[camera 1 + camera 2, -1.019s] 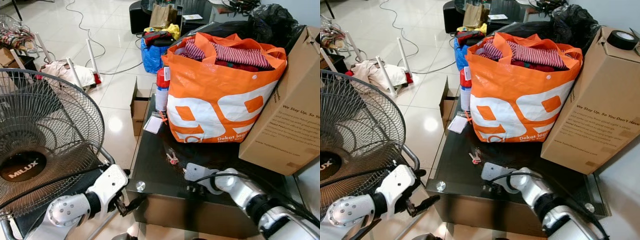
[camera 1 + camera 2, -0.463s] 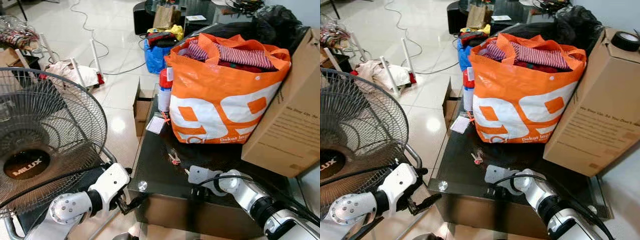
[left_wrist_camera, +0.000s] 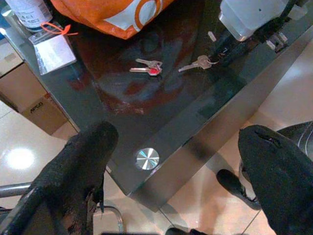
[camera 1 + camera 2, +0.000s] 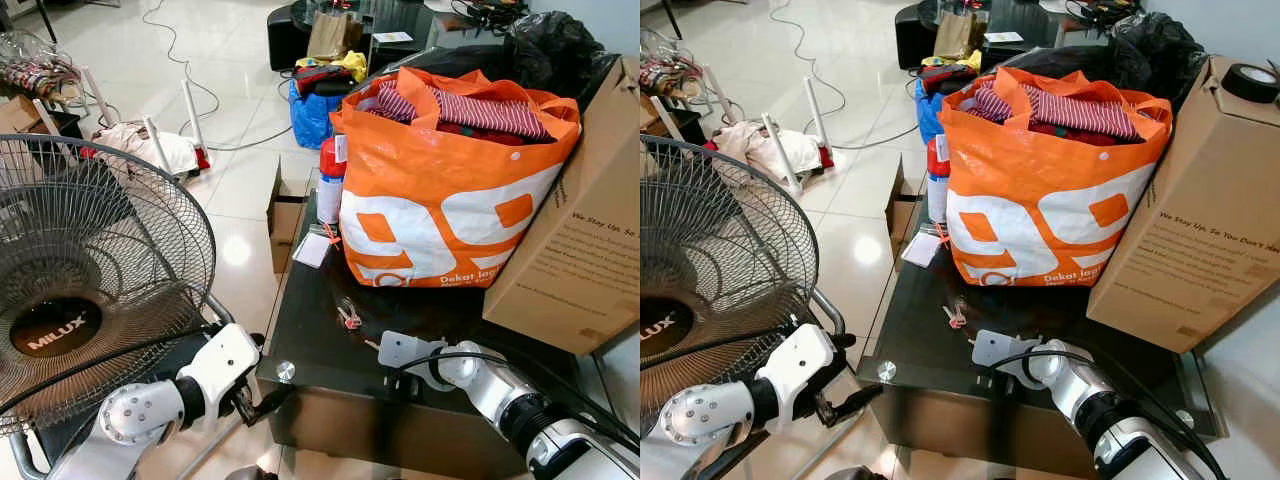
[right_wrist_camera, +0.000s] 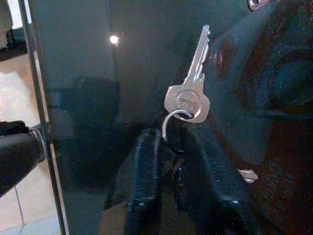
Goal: Hang keys on a hook
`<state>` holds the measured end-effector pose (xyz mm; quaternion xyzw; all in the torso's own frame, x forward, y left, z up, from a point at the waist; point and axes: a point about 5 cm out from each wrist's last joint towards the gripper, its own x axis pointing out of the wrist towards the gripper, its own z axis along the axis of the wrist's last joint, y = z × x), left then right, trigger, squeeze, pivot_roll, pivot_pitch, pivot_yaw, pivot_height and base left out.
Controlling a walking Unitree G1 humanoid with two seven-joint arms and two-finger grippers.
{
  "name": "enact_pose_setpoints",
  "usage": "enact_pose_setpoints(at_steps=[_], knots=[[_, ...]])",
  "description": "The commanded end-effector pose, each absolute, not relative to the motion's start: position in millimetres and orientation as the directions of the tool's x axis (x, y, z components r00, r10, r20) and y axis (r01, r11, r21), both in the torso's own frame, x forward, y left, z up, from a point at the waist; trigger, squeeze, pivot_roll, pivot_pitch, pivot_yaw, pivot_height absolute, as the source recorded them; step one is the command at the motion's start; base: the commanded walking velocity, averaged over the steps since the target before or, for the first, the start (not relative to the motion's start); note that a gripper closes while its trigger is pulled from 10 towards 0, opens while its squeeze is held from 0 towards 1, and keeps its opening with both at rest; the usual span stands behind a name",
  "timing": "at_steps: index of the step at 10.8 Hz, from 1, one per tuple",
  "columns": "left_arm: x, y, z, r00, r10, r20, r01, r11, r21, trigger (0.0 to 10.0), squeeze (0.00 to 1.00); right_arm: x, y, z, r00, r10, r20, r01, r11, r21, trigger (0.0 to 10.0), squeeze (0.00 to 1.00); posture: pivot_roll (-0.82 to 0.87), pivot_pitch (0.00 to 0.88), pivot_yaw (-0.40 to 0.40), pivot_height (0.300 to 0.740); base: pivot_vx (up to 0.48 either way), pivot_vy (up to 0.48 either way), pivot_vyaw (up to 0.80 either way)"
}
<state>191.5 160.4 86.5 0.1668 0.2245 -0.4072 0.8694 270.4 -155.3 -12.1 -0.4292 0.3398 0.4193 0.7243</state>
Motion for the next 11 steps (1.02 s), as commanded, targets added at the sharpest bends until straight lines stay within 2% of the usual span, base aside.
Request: enact_pose_setpoints(at_steps=[1, 7, 9, 10, 11], knots=[[193.1, 160.2, 86.9, 0.562, -0.636, -0.529, 0.790, 0.601, 0.116, 10.0, 0.07, 273.9, -160.1, -9.7, 0.434, 0.300, -0.850, -0.889, 0.294, -0.351, 2.6, 0.00, -0.07, 0.004, 0.028, 0.740, 0.000, 0.000, 0.00], [198.4, 159.3, 87.8, 0.558, -0.643, -0.525, 0.798, 0.589, 0.127, 10.0, 0.08, 278.6, -160.4, -6.1, 0.465, 0.308, -0.830, -0.870, 0.332, -0.364, 2.2, 0.00, -0.07, 0.000, 0.042, 0.740, 0.000, 0.000, 0.00], [200.1, 158.5, 87.7, 0.559, -0.644, -0.522, 0.799, 0.587, 0.132, 10.0, 0.08, 282.2, -157.9, 1.9, 0.489, 0.365, -0.792, -0.858, 0.365, -0.361, 1.3, 0.00, -0.07, 0.000, 0.043, 0.740, 0.000, 0.000, 0.00], [201.2, 158.4, 88.6, 0.567, -0.643, -0.514, 0.796, 0.589, 0.140, 10.0, 0.08, 285.1, -154.5, 12.2, 0.514, 0.432, -0.741, -0.846, 0.399, -0.354, 0.0, 0.00, -0.06, 0.000, 0.039, 0.740, 0.000, 0.000, 0.00], [203.9, 159.6, 93.0, 0.605, -0.636, -0.480, 0.770, 0.621, 0.147, 10.0, 0.08, 286.2, -154.0, 32.2, 0.540, 0.530, -0.654, -0.822, 0.501, -0.272, 0.0, 0.00, -0.06, 0.000, 0.032, 0.740, 0.000, 0.000, 0.00]])
